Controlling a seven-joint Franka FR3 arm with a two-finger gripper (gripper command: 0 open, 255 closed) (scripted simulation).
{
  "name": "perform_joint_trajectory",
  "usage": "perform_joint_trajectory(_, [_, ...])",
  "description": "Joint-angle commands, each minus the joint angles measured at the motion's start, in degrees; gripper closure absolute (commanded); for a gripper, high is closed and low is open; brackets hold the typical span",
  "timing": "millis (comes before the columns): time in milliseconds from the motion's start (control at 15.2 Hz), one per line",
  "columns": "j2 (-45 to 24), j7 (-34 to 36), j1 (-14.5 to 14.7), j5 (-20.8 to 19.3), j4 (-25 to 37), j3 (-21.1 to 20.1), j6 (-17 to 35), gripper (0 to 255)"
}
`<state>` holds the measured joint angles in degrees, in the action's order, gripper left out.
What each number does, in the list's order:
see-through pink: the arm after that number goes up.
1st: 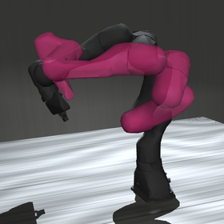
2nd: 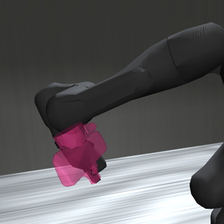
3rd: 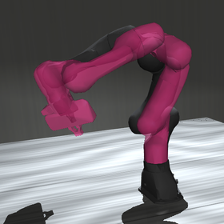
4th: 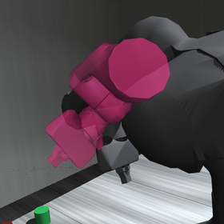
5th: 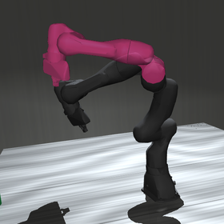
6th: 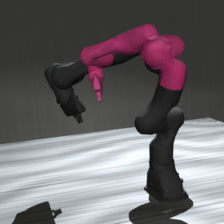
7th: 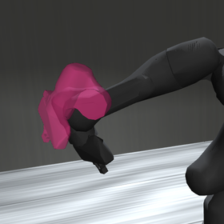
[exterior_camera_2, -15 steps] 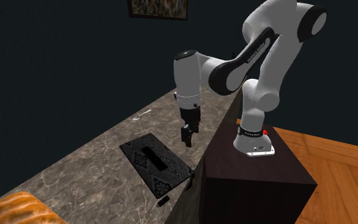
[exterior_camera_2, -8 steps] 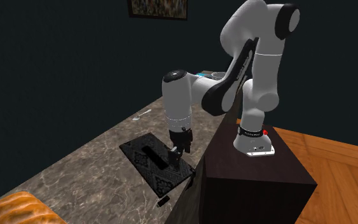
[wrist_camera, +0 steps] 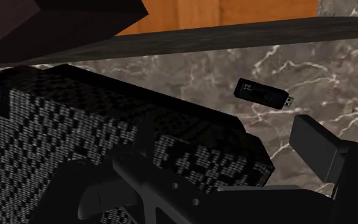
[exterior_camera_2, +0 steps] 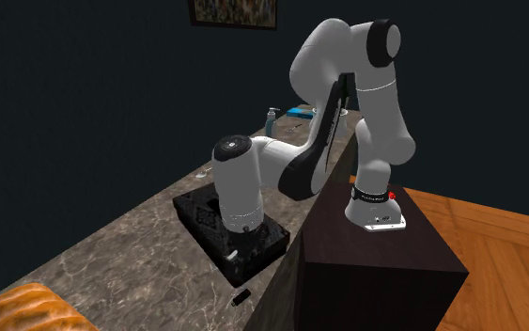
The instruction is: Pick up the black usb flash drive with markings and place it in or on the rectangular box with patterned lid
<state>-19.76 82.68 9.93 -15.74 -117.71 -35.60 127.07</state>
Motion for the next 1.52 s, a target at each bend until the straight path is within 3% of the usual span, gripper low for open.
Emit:
perform_joint_trajectory(0, [-5.9, 3.8, 2.6, -3.3, 3.6, 1.5, 5.0, 0])
perform_joint_trajectory(528, [-11.1, 6.7, 4.6, -7.2, 4.6, 3.7, 8.6, 0])
perform_joint_trajectory(1056, [-11.5, 6.9, 4.7, -7.5, 4.5, 3.9, 8.9, 0])
perform_joint_trajectory(1122, [-11.4, 6.9, 4.7, -7.5, 4.5, 3.9, 8.9, 255])
perform_joint_trajectory(1452, [-11.4, 6.8, 4.6, -7.5, 4.4, 3.9, 9.0, 255])
